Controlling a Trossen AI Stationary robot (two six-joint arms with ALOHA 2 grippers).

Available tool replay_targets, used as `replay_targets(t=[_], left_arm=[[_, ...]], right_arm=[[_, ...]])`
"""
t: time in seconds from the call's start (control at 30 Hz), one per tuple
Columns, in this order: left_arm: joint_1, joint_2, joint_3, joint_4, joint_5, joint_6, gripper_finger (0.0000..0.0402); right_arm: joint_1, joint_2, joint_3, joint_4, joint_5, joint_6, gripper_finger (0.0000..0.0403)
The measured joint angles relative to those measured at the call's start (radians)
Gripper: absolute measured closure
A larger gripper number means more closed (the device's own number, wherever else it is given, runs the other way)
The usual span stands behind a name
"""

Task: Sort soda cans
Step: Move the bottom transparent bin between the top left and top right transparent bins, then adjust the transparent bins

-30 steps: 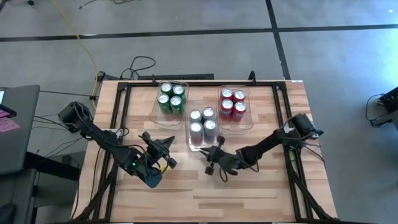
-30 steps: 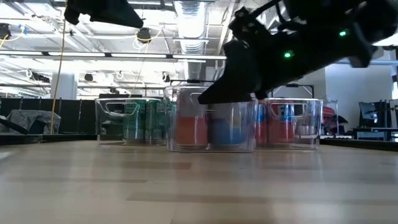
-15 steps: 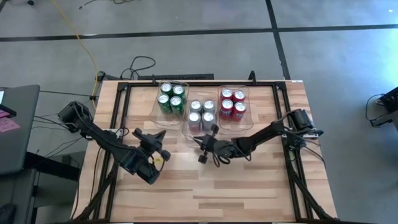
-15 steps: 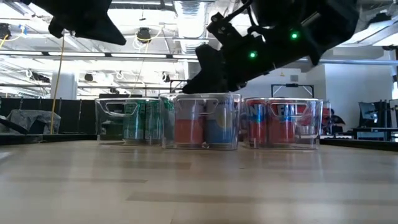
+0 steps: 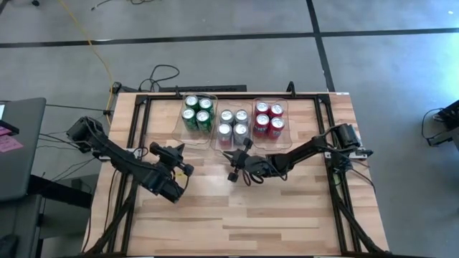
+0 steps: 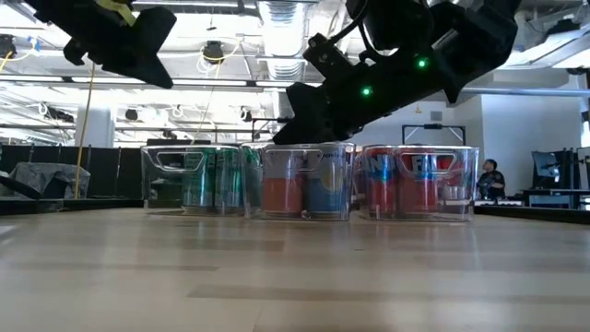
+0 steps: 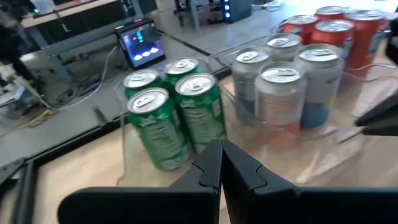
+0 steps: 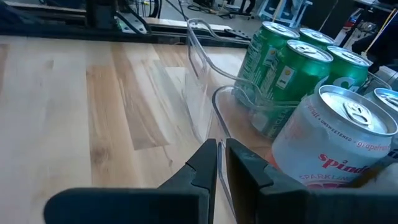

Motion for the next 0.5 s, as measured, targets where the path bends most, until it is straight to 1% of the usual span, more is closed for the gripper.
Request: replay_targets(t=[0.1, 0.23, 0.4, 0.5], left_arm=[[0.014, -0.011, 0.000, -0.073, 0.015, -0.043, 0.0402], [0.042, -0.062, 0.000, -0.128, 0.076, -0.052, 0.0401], [0.061, -0.153, 0.000, -0.130, 0.086, 0.029, 0.0401], [0.082, -0.219, 0.000, -0.129, 0.115, 0.103, 0.0401]], right_arm=[[0.017, -0.007, 0.000, -0.028, 0.013, 0.009, 0.0345], [0.021, -0.035, -0.001, -0.080, 0.031, 0.032, 0.0347], [0.031, -0.099, -0.001, -0.150, 0.032, 0.032, 0.0353], [0.060, -0.177, -0.001, -0.251, 0.034, 0.021, 0.0355]])
